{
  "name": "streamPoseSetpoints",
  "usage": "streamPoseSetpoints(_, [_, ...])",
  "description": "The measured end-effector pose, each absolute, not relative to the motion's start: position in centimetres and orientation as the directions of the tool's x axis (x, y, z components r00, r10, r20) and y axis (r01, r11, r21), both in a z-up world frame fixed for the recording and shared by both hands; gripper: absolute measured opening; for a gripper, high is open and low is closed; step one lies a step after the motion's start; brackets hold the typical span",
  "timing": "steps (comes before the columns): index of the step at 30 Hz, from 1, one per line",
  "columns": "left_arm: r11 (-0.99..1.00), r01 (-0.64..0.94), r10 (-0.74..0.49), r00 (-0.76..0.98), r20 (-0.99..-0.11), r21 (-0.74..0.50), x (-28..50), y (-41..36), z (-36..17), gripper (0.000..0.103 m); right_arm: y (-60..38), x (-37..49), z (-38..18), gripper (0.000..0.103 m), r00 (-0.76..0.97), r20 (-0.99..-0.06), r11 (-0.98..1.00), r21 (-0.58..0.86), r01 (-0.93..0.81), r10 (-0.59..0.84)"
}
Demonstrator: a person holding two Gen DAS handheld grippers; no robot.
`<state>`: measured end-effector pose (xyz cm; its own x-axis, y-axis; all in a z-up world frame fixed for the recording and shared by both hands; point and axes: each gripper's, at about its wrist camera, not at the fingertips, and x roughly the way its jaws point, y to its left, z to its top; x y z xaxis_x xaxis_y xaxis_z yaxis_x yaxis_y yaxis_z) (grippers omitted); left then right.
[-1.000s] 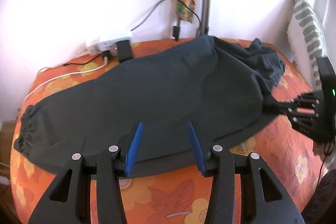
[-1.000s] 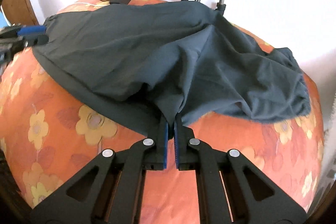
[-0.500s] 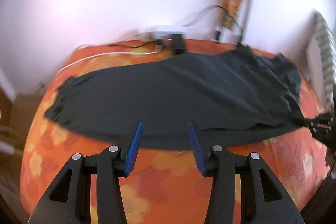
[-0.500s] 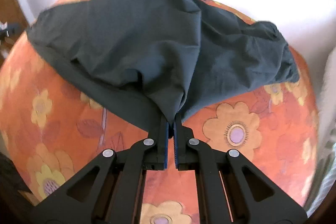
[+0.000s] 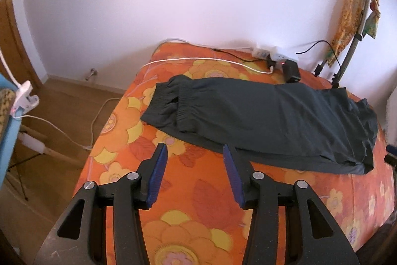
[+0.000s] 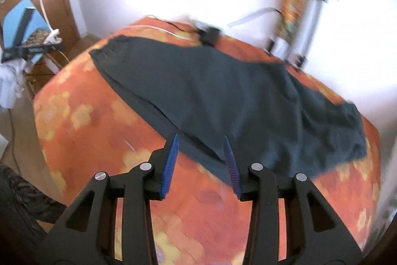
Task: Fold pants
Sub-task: 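Open the right gripper and release the trousers, then lower the left gripper onto the stacked elastic cuffs and close it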
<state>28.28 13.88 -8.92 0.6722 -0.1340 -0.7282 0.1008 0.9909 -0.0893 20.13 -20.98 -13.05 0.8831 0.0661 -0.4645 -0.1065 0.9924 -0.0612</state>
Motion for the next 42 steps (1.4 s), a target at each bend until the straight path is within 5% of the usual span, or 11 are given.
streamPoseSetpoints(12, [0.961,0.248,-0.257,0.617,-0.744,-0.126,33.5,15.2,-14.0,0.052,-8.5,31.4,-9.3,0.05,0.865,-0.431,0.939,-0.103,-0.329,0.256])
streamPoseSetpoints(19, [0.921,0.26,-0.389,0.574,-0.721,-0.29,35.8,17.6,-15.7,0.052,0.7,38.4,-11.0,0.05,0.797,-0.491,0.859,-0.168,-0.484,0.353])
streamPoseSetpoints(32, [0.907,0.242,-0.422,0.517,-0.745,-0.346,39.5,16.0,-18.7,0.052,3.1,44.7,-14.9,0.05,0.744,-0.576,0.828,-0.194,-0.526,0.338])
streamPoseSetpoints(34, [0.908,0.244,-0.418,0.533,-0.735,-0.34,39.5,15.6,-18.9,0.048,1.7,44.7,-13.7,0.05,0.727,-0.577,0.829,-0.147,-0.539,0.371])
streamPoseSetpoints(36, [0.909,0.249,-0.417,0.554,-0.72,-0.335,39.4,15.4,-19.0,0.017,0.7,45.2,-12.2,0.05,0.727,-0.567,0.84,-0.109,-0.531,0.386])
streamPoseSetpoints(37, [0.909,0.25,-0.417,0.563,-0.714,-0.334,39.3,15.4,-19.0,0.01,0.4,45.7,-11.2,0.051,0.73,-0.563,0.848,-0.094,-0.521,0.386])
streamPoseSetpoints(42, [0.901,0.275,-0.433,0.581,-0.689,-0.335,39.3,15.1,-19.1,0.006,1.7,51.0,-7.1,0.062,0.72,-0.578,0.869,-0.037,-0.493,0.384])
